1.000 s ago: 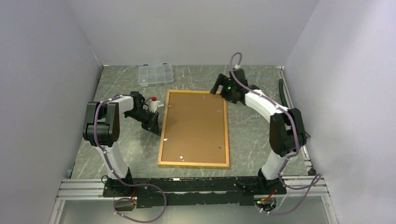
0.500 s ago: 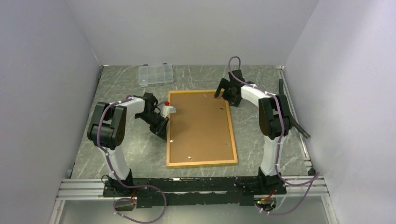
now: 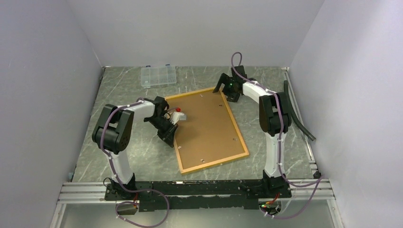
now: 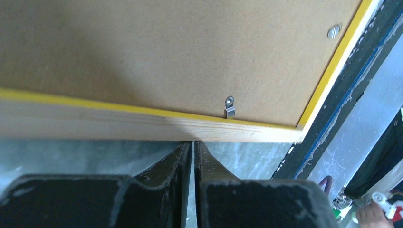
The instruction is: Put the photo into the frame
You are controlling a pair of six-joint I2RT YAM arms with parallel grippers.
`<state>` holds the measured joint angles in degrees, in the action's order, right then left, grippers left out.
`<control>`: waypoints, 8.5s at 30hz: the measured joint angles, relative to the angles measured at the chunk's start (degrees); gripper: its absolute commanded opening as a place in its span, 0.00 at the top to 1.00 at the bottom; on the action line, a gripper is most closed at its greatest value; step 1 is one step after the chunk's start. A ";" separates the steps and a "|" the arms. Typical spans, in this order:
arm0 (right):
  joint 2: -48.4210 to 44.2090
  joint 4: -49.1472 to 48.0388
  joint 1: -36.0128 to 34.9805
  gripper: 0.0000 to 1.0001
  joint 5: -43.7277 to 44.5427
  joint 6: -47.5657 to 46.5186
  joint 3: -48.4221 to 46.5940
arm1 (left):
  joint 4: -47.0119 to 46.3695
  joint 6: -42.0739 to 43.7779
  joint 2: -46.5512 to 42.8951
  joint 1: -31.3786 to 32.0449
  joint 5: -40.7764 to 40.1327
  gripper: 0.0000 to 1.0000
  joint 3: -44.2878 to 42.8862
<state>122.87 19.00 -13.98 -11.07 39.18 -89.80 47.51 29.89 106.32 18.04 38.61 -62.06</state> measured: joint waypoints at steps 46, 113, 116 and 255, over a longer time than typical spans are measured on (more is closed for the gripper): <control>-57.70 16.09 -5.33 0.00 5.14 11.67 50.31 | 2.43 -7.78 16.41 -17.94 6.56 0.45 -34.14; -10.91 -1.64 -24.72 0.24 -2.73 6.60 4.66 | 3.74 -10.84 11.80 -22.21 11.89 0.80 -11.02; -5.97 -3.54 -27.50 0.28 -5.75 10.12 4.24 | 3.48 -11.28 11.80 -22.21 12.37 0.80 -10.99; 11.76 -8.83 -28.28 0.32 -22.77 13.27 -15.45 | 2.51 -9.84 9.03 -23.43 13.57 0.91 -8.50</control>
<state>134.63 10.17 -42.26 -33.85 52.45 -105.25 50.02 20.05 115.35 -5.39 52.18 -70.57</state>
